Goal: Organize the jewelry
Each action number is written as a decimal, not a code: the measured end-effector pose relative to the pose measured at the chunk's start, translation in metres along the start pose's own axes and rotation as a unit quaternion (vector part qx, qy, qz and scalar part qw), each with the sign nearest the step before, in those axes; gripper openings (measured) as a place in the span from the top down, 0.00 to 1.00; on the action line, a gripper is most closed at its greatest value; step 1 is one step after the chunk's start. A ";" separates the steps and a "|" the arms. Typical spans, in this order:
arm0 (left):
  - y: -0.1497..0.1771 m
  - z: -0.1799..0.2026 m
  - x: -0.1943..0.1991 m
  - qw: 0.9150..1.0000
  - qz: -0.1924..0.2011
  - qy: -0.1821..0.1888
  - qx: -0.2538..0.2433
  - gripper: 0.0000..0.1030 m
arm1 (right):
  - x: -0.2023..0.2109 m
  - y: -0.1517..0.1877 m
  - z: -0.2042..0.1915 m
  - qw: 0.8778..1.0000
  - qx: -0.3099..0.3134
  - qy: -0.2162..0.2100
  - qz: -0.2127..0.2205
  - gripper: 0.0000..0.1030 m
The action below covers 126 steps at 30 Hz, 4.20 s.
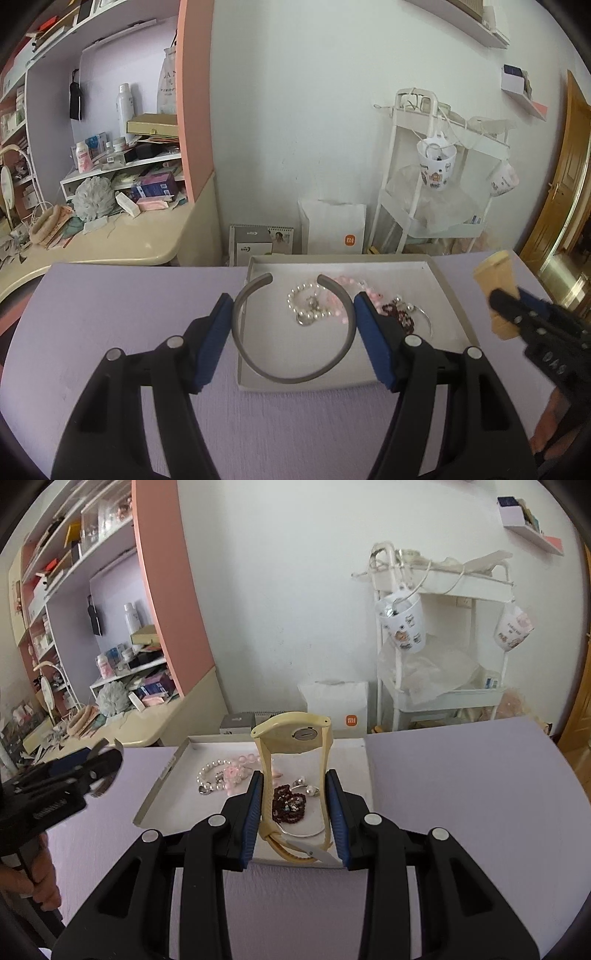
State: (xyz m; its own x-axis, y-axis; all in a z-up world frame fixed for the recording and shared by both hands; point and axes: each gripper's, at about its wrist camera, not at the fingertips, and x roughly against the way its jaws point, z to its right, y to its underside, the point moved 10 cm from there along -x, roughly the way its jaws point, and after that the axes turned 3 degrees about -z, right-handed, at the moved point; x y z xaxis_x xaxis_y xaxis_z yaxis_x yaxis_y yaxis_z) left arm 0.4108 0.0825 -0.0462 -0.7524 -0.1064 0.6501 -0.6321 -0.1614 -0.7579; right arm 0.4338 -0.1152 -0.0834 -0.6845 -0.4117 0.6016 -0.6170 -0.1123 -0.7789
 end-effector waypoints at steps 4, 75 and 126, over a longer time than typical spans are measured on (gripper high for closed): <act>-0.005 -0.006 -0.012 1.000 0.000 0.005 0.008 0.36 | -0.025 0.007 -0.003 1.000 0.003 -0.001 -0.021 0.66; 0.000 -0.003 -0.042 1.000 -0.004 0.025 -0.013 0.06 | -0.036 0.022 0.019 0.998 -0.047 0.005 -0.031 0.04; 0.083 -0.012 0.108 0.998 0.062 0.006 0.021 0.02 | 0.083 0.079 -0.022 0.998 -0.027 0.021 0.058 0.01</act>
State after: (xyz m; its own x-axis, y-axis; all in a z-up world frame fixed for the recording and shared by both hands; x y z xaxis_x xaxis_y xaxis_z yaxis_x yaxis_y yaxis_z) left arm 0.2746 0.0696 -0.0395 -0.8271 -0.1162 0.5499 -0.5250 -0.1892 -0.8298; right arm 0.3194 -0.1379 -0.0914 -0.7672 -0.3802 0.5166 -0.5524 -0.0178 -0.8334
